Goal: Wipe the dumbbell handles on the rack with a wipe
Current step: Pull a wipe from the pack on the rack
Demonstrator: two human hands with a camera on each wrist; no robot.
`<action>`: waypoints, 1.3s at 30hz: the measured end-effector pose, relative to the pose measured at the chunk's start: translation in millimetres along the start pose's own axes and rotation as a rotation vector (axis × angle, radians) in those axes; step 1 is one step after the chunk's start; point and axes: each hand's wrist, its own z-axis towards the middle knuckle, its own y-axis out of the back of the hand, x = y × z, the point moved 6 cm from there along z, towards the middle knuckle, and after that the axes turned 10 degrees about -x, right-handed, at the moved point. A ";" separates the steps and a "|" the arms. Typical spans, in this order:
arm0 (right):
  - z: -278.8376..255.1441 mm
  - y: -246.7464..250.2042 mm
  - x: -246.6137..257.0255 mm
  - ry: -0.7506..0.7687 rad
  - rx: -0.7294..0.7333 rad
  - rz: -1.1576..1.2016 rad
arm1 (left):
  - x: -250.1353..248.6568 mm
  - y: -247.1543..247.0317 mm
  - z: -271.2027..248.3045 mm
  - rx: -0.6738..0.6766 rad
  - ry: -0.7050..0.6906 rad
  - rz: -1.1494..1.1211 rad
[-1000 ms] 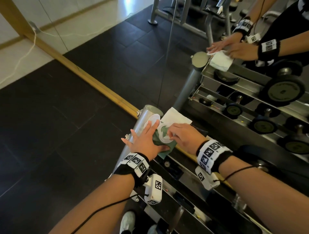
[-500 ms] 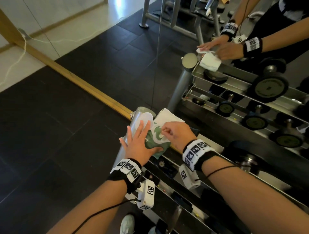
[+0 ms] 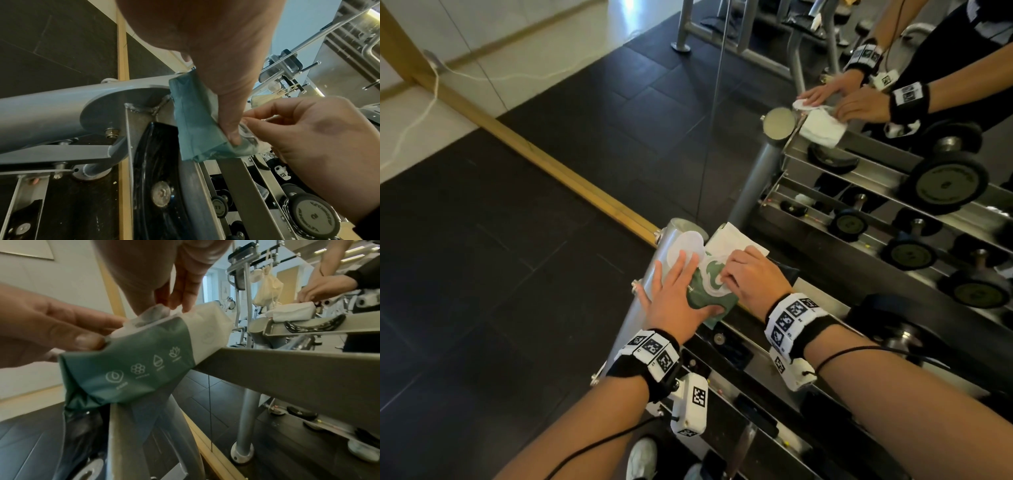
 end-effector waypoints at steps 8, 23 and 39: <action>9.5 1.7 14.6 0.093 -0.014 -0.140 | 0.2 -1.2 3.1 0.015 0.027 -0.019; 10.7 6.7 6.9 0.148 0.097 -0.135 | 0.8 -2.6 4.3 0.032 0.039 -0.075; 15.6 4.6 10.1 0.209 0.011 -0.096 | -1.5 1.8 1.8 0.029 0.060 -0.101</action>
